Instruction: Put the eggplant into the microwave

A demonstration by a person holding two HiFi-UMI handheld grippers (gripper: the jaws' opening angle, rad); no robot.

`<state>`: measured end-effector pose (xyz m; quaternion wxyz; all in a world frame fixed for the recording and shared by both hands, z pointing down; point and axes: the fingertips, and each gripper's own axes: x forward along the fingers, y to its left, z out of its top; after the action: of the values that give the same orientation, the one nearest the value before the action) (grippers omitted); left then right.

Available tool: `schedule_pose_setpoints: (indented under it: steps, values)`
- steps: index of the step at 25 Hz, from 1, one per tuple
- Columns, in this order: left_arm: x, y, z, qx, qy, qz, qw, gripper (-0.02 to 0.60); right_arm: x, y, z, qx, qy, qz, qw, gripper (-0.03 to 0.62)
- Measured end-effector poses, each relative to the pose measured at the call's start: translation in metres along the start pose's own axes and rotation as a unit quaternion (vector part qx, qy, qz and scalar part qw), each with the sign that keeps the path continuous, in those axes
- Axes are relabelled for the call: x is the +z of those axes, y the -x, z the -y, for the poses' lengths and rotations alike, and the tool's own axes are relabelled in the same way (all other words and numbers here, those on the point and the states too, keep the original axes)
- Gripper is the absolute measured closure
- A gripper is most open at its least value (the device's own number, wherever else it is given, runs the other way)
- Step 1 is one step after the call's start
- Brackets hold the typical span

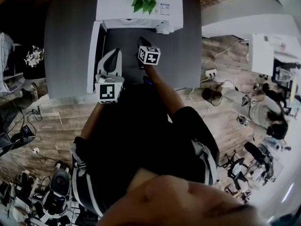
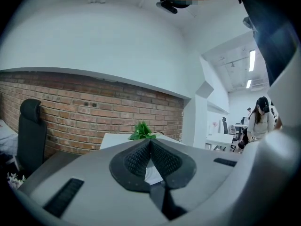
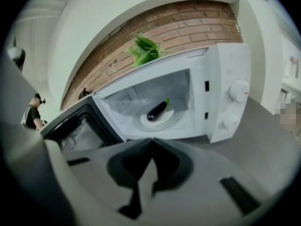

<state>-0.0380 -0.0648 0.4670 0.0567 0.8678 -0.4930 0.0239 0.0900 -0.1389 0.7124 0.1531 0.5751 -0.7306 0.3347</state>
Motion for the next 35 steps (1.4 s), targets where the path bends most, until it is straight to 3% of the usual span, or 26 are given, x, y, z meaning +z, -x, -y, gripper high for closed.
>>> schedule_pose_setpoints:
  steps: [16, 28, 35]
  values:
    - [-0.006, 0.018, 0.03, -0.01, 0.003, -0.001, 0.9999, 0.545, 0.017, 0.116, -0.021, 0.018, -0.005, 0.068, 0.997, 0.56]
    - [-0.004, 0.019, 0.038, -0.013, -0.015, 0.005, 0.9998, 0.545, 0.052, 0.208, -0.056, 0.049, 0.018, 0.149, 0.987, 0.56]
    - [-0.005, 0.015, 0.039, -0.015, -0.016, 0.003, 0.9998, 0.545, 0.059, 0.222, -0.059, 0.061, 0.02, 0.161, 0.985, 0.563]
